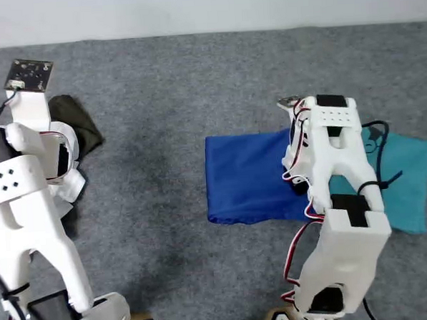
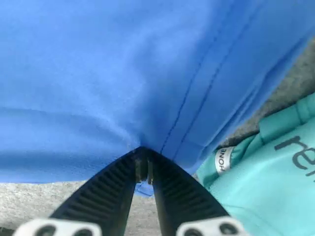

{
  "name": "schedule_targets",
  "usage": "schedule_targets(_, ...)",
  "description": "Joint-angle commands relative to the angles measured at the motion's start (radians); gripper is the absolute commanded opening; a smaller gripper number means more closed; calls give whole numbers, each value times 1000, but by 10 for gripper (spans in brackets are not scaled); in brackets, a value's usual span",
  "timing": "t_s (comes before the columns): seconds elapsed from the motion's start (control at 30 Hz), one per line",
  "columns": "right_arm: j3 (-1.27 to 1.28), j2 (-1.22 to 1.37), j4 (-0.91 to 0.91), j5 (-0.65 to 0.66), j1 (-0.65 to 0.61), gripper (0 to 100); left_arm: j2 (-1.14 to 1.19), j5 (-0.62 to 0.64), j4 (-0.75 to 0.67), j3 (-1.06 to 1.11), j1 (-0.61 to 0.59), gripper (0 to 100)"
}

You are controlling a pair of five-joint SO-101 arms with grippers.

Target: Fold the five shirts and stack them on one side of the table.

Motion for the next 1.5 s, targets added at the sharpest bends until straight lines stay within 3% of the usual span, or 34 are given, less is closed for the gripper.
schedule_targets(0.0,-87,-54,51,11,-18,10,-41,-5,20,-25,-3,4)
schedule_targets(0.27,-203,-219,220,9,-117,10,-204,-3,21,-24,20,4)
schedule_targets(0.7,-204,-328,222,-100,-22,13,-468,-8,-14,337,21,5)
schedule_targets(0.87,-204,-303,209,-160,-21,149,-502,-9,-17,372,21,5)
schedule_targets(1.0,-210,-222,186,-315,-21,247,-503,-11,-17,378,21,5)
schedule_targets(1.1,-210,-148,137,-396,-22,278,-505,-11,-15,374,21,5)
schedule_targets(1.47,-212,-18,-68,-402,-65,290,-506,-11,-9,372,20,5)
